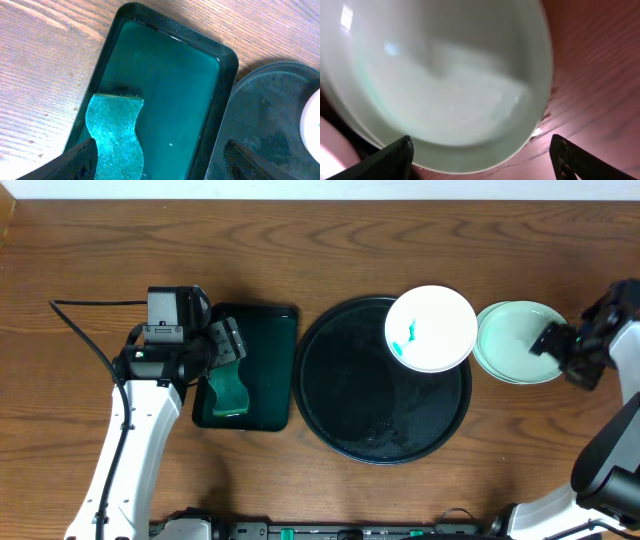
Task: Clean dirty plates on tray and stack at the side
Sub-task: 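Open right gripper and lift it up from the plate stack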
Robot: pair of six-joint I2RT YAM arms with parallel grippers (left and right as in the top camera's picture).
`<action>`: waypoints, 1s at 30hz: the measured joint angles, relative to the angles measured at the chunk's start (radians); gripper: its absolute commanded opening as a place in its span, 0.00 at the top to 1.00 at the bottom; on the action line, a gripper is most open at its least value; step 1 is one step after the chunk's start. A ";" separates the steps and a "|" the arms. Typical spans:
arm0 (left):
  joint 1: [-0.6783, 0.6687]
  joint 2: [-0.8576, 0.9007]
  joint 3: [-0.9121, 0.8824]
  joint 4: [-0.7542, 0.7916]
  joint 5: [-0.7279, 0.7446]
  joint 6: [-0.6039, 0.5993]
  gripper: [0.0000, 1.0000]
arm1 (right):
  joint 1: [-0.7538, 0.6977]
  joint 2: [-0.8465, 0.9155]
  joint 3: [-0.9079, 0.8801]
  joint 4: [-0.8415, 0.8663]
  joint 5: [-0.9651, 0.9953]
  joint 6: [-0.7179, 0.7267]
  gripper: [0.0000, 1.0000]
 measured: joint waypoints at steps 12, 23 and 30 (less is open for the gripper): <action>0.000 0.000 0.000 0.000 0.000 0.000 0.19 | 0.000 0.000 0.040 0.060 0.083 -0.031 0.99; 0.000 0.000 0.000 0.000 0.000 0.000 0.19 | -0.007 0.000 0.040 0.123 0.259 0.025 0.99; 0.000 0.000 0.000 -0.002 0.000 0.000 0.19 | -0.023 0.053 0.039 0.148 0.285 0.035 0.99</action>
